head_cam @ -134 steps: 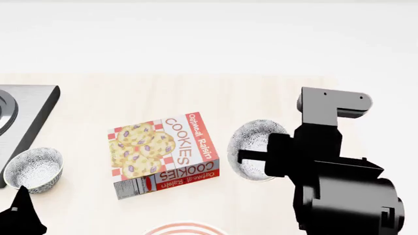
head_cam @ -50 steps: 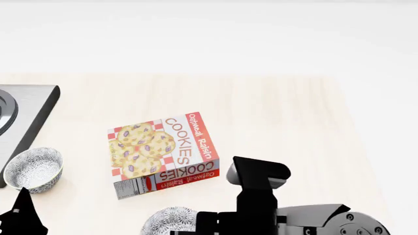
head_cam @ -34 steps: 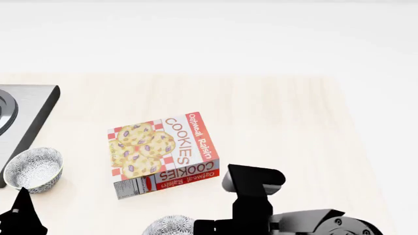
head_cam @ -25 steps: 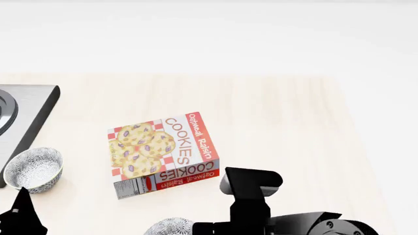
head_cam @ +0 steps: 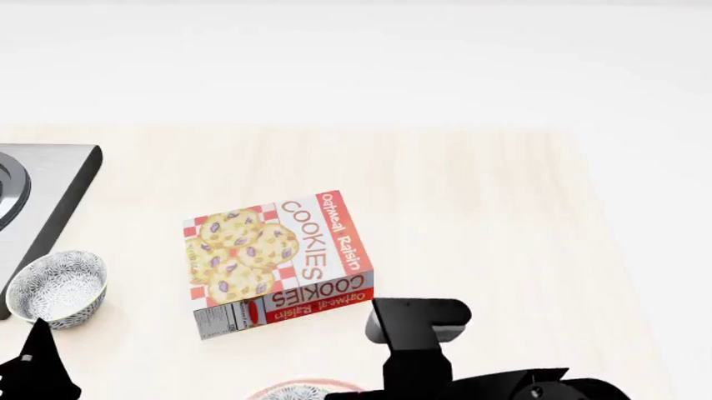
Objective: Pick the akita bowl next to the plate and place it on the plate.
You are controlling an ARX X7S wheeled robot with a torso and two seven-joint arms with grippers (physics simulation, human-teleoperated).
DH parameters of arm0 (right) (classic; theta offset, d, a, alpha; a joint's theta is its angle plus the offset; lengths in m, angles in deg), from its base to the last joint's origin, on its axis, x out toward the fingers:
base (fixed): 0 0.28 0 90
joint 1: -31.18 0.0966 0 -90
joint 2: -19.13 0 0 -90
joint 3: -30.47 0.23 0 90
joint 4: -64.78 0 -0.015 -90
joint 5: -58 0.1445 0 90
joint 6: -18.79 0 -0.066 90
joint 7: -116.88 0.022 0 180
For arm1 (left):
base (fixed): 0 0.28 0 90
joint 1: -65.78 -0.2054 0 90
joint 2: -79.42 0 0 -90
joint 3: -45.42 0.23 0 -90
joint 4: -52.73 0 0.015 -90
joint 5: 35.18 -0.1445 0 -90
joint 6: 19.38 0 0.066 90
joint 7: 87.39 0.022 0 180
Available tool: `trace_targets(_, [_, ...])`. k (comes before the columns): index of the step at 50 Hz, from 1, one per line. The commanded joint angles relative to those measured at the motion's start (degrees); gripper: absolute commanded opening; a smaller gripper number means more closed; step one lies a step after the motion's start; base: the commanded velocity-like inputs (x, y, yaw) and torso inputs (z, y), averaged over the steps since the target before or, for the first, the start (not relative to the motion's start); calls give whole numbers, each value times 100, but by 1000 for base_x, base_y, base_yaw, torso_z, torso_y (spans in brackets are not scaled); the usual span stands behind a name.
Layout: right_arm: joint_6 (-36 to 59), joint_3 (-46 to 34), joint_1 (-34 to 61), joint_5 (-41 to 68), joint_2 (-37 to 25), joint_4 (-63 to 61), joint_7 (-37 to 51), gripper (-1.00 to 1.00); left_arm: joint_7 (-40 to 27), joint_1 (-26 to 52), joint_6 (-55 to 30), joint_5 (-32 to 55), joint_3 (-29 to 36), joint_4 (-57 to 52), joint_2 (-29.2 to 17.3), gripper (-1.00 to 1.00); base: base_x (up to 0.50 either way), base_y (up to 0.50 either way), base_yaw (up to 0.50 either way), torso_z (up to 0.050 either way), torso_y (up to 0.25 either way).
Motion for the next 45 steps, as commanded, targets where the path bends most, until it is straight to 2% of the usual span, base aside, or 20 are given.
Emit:
trace_targets(1, [-93, -100, -20, 12, -37, 0, -93, -100, -6, 1, 15, 11, 14, 11, -12, 100, 0, 0, 0, 0, 0])
trace_targets(15, [-180, -113, -24, 58, -80, 43, -134, -100, -64, -42, -14, 54, 27, -82, -39, 100, 0, 0, 0, 0, 1])
trace_targets(16, [-174, -111, -17, 66, -85, 38, -118, 100, -75, -49, -23, 61, 27, -104, -43, 100, 0, 0, 0, 0, 0])
trace_targets(28, [-203, -132, -16, 138, -150, -145, -123, 100, -52, -22, 13, 68, 45, -31, -41, 100, 0, 0, 0, 0, 0])
trace_targets(45, [197, 337, 197, 1002, -325, -1002, 825, 100, -49, 3, 33, 88, 65, 22, -53, 100, 0, 0, 0, 0, 0])
